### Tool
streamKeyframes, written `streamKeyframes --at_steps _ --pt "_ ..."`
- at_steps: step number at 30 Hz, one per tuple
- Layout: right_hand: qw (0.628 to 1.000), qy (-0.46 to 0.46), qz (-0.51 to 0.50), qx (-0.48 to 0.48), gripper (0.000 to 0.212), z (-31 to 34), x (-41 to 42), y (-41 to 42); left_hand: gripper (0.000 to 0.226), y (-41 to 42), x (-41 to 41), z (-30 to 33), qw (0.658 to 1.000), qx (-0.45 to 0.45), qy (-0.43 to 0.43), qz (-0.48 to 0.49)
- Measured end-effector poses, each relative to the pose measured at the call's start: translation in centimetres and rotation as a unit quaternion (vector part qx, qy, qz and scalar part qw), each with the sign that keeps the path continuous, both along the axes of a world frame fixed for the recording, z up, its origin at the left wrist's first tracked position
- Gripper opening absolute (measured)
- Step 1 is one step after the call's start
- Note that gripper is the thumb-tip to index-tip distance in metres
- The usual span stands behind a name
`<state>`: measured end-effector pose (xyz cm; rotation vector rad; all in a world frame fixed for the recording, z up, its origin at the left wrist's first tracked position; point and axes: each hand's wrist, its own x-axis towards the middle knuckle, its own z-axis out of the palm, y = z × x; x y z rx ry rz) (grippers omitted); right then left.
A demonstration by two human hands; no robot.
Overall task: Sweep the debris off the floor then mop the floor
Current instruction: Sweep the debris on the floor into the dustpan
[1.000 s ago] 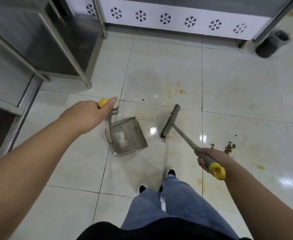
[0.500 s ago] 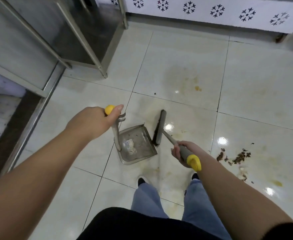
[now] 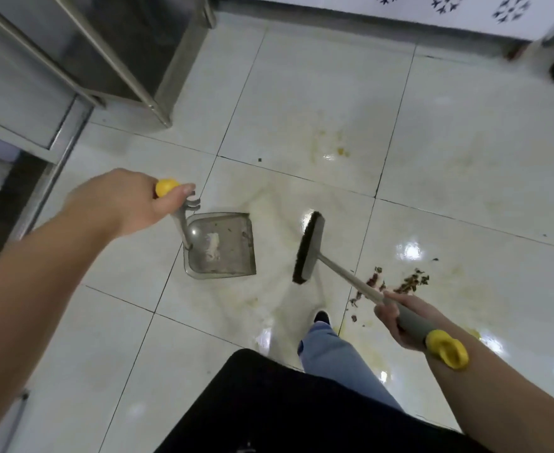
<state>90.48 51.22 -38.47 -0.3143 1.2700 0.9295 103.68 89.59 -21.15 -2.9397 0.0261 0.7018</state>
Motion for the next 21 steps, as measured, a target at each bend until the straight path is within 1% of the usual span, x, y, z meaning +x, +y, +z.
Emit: streamKeyframes --at_steps 4,6,9,11,14,18,21 --pt "0.998 -0.003 -0.023 -0.05 0.031 1.4 -3.6 -4.4 0.092 -1.6 -1.4 0.2 0.999 0.018 0.0 -0.035" --pt "0.997 -0.008 -0.019 -0.08 0.031 1.8 -4.8 -4.8 0.094 -2.2 -2.2 0.0 0.999 0.016 -0.011 -0.033" --pt "0.996 -0.024 -0.021 -0.086 0.031 2.5 -5.8 -4.0 0.096 -2.6 -4.6 -0.3 1.0 -0.012 -0.01 -0.013" --pt "0.996 -0.035 -0.009 -0.085 0.031 3.0 -6.8 -3.0 0.098 -1.5 -6.9 -0.2 0.999 -0.033 -0.022 0.017" --pt "0.995 -0.057 0.025 -0.074 0.035 3.6 -9.0 -1.4 0.101 3.3 -11.3 0.2 0.994 -0.048 -0.074 0.07" --pt "0.994 -0.068 0.074 -0.047 0.037 3.6 -12.3 2.2 0.088 9.7 -18.9 1.4 0.974 -0.054 -0.15 0.159" --pt "0.99 -0.077 0.113 -0.021 0.035 3.1 -14.3 6.0 0.087 11.8 -23.5 2.3 0.962 -0.064 -0.168 0.206"
